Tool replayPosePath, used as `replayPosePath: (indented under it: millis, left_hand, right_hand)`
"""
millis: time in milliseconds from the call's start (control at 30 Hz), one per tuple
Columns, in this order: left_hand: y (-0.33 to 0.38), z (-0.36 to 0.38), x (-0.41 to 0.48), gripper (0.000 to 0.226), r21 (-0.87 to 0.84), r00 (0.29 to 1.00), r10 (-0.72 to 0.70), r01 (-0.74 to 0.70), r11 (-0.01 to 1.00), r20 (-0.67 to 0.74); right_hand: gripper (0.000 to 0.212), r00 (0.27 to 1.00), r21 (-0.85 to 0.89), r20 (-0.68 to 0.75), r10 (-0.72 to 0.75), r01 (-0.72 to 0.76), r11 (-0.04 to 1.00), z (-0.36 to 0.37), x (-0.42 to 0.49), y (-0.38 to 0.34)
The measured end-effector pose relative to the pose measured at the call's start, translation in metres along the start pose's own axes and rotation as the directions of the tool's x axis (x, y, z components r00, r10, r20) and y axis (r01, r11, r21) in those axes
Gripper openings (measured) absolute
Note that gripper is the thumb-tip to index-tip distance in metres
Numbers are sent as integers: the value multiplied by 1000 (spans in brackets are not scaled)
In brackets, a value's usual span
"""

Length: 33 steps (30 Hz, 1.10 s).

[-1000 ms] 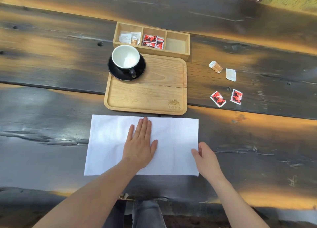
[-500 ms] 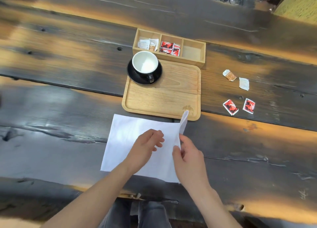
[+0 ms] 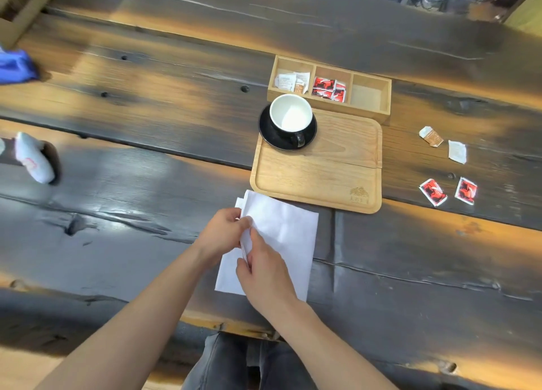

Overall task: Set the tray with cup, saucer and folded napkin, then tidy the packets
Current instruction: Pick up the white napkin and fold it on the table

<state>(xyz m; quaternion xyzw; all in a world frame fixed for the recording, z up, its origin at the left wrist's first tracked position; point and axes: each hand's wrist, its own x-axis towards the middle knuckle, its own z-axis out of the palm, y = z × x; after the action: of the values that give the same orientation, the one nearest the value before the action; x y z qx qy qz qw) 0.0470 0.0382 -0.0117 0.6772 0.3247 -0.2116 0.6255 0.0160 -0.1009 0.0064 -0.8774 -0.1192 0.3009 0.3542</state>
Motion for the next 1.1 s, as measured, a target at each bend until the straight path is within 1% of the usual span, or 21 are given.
replayPosePath:
  millis: [67, 167, 267, 400, 433, 467, 533, 600, 633, 667, 700, 733, 767, 833, 900, 967, 1000, 1033, 1100]
  left_hand:
    - [-8, -6, 8, 27, 49, 1000, -25, 25, 999, -3]
    - [-17, -10, 18, 29, 135, 999, -22, 28, 990, -46]
    - [-24, -11, 27, 24, 201, 992, 16, 10, 980, -129]
    - [-33, -11, 33, 11, 250, 970, 72, -12, 968, -231]
    - [-35, -10, 33, 10, 283, 965, 99, -28, 959, -241]
    - [-36, -10, 31, 12, 330, 961, 135, -50, 943, -240]
    - [-40, -9, 28, 21, 426, 950, 218, -105, 898, -225]
    - [-44, -5, 21, 36, 550, 913, 338, -164, 819, -230]
    - [-46, -2, 18, 43, 638, 879, 423, -200, 743, -218]
    - [-48, 2, 14, 48, 730, 844, 507, -232, 643, -177]
    - [-52, 7, 11, 52, 802, 811, 572, -259, 538, -121]
    - [-55, 12, 9, 54, 847, 796, 601, -273, 456, -67]
    - [-59, 16, 8, 55, 875, 799, 600, -271, 400, -27]
    - [-68, 20, 6, 52, 914, 835, 550, -227, 335, 5]
    - [-79, 18, 6, 53, 937, 883, 469, -170, 305, 7]
    - [-86, 15, 6, 55, 949, 894, 448, -149, 279, 9]
    - [-85, 14, 5, 54, 946, 888, 459, -144, 291, -6]
    - [-84, 12, 4, 51, 937, 877, 478, -133, 324, -41]
    - [-78, 8, 3, 42, 906, 852, 497, -67, 417, -166]
  right_hand:
    - [68, 999, 22, 40, 24, -25, 999, 11, 5, -1]
    - [61, 995, 12, 72, 63, -64, 998, 25, 9, 1]
    - [59, 993, 1, 85, 84, -85, 996, 34, 12, 6]
    - [54, 988, 63, 118, 97, -105, 992, 39, 10, 16]
    - [50, 989, 65, 104, 106, -113, 992, 39, 8, 21]
    - [46, 990, 60, 57, 127, -131, 990, 37, 6, 27]
    - [37, 969, 40, -129, 212, -208, 977, 26, 4, 42]
    - [32, 888, 57, -341, 307, -307, 950, 7, 5, 59]
    - [33, 840, 78, -414, 351, -351, 933, -3, 7, 67]
    - [35, 797, 103, -454, 398, -396, 912, -12, 9, 74]
    - [39, 767, 122, -463, 445, -442, 889, -20, 11, 80]
    - [42, 751, 127, -447, 486, -484, 866, -27, 14, 84]
    - [43, 745, 119, -416, 521, -523, 844, -31, 17, 87]
    - [37, 741, 114, -353, 571, -572, 813, -34, 22, 92]
    - [27, 736, 163, -312, 600, -581, 797, -34, 25, 95]
    - [19, 733, 205, -285, 618, -583, 786, -32, 27, 97]
    - [16, 735, 215, -274, 621, -582, 784, -31, 27, 98]
    - [13, 737, 220, -264, 622, -582, 783, -31, 28, 98]
    - [12, 740, 242, -249, 625, -577, 780, -31, 29, 99]
